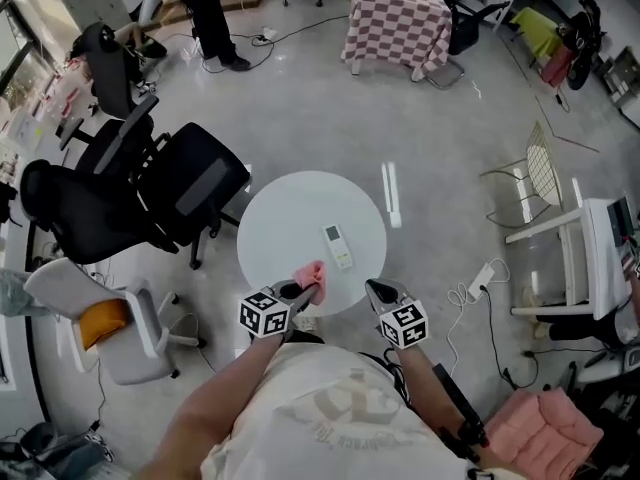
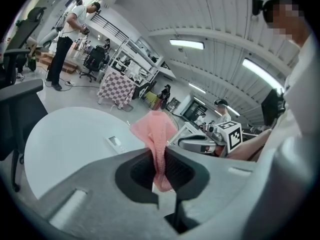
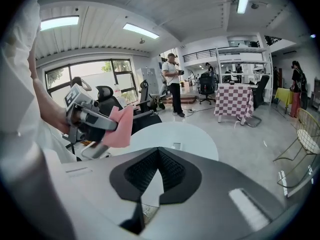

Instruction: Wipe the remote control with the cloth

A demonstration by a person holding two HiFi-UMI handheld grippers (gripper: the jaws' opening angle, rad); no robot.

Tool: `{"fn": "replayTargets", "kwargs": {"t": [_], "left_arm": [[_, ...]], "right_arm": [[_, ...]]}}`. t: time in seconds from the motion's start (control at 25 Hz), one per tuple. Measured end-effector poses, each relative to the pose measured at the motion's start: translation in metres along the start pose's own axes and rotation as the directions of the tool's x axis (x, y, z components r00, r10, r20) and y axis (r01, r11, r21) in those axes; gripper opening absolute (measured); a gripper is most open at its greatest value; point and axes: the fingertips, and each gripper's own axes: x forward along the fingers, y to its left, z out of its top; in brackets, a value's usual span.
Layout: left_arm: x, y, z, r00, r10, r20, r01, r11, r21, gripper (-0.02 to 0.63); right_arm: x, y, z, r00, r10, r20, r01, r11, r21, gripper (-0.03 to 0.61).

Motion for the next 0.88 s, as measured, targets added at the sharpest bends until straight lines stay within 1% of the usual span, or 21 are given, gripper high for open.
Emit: {"fn": "replayTargets", "kwargs": {"t": [0.24,0.4,0.56,0.72,0.88], "left_arm": [[0.014,0.030,0.013,0.996,-0.068,-0.056,0.067,0.998,-0.012,0.018],[0.018,0.045,0.019,0.990,-0.101,-0.095,0.101,0.995,-0.005,0.018],[0.023,0.059,0.021,0.986,-0.113,-0.120,0.112,0.994,-0.011,0.018],[0.021,0.063,0.011,0.980,-0.119,-0.161,0.116,0.993,-0.031,0.020],[0.028,0.066,0.005,0.972,-0.119,-0.203,0.115,0.993,-0.030,0.018]], "right_arm": [[0.035,-0.011,0.005,0.996,-0.051,-0.076,0.052,0.999,0.010,0.008],[0.055,-0.022,0.002,0.986,-0.102,-0.131,0.103,0.995,-0.002,0.008],[0.072,-0.030,-0.002,0.976,-0.122,-0.178,0.122,0.992,-0.010,0.008],[0.082,-0.027,-0.024,0.961,-0.136,-0.241,0.139,0.990,-0.007,0.008],[0.096,-0.033,-0.037,0.951,-0.147,-0.272,0.152,0.988,-0.006,0.009]]}}
